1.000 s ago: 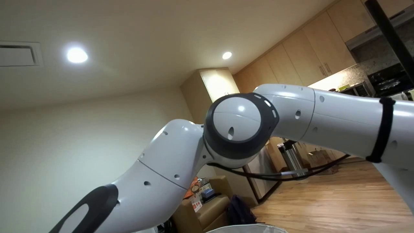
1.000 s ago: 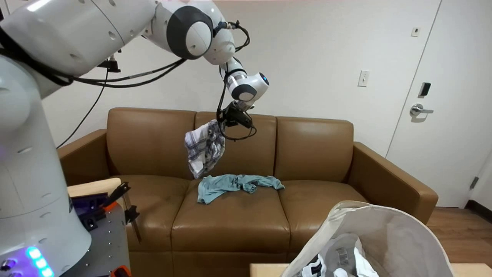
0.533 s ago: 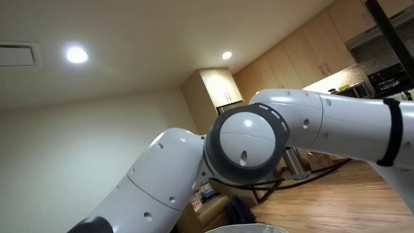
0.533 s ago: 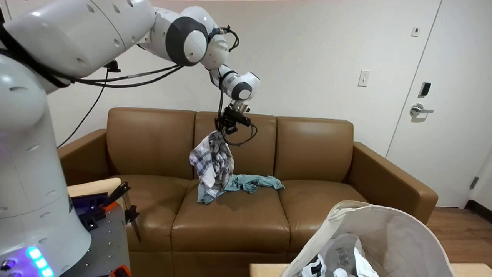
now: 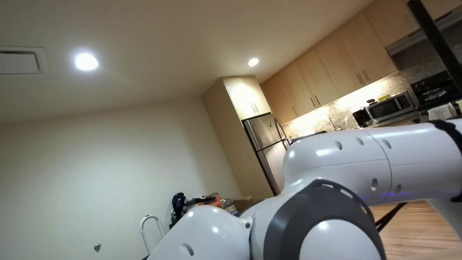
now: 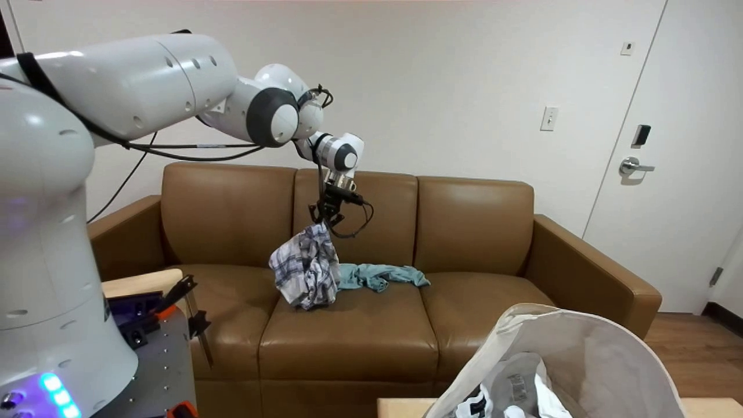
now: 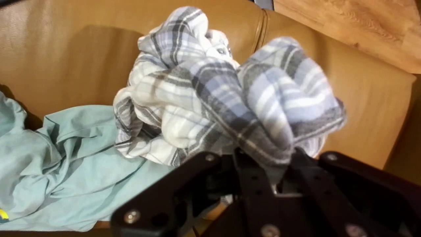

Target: Take the checkered shirt out of the laundry bag and place it on the sofa

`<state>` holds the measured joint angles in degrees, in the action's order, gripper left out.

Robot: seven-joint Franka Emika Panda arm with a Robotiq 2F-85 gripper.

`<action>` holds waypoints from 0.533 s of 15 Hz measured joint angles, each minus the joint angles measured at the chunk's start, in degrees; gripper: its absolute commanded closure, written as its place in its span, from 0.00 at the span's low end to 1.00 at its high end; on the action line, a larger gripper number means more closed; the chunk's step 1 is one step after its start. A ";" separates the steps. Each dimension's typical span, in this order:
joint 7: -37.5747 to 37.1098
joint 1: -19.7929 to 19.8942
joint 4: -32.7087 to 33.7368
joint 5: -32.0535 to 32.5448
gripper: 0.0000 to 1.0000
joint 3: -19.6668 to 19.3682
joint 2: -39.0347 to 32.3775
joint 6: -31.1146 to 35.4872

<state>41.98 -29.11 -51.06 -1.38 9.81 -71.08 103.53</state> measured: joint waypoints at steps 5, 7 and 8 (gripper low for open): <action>-0.38 -1.95 0.76 2.96 0.92 -3.46 -0.83 3.91; -0.63 -4.40 0.75 5.66 0.92 -5.82 -1.97 8.24; -0.80 -5.81 0.73 6.91 0.92 -6.88 -2.89 10.90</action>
<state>41.18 -34.92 -50.32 5.53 2.93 -73.97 114.43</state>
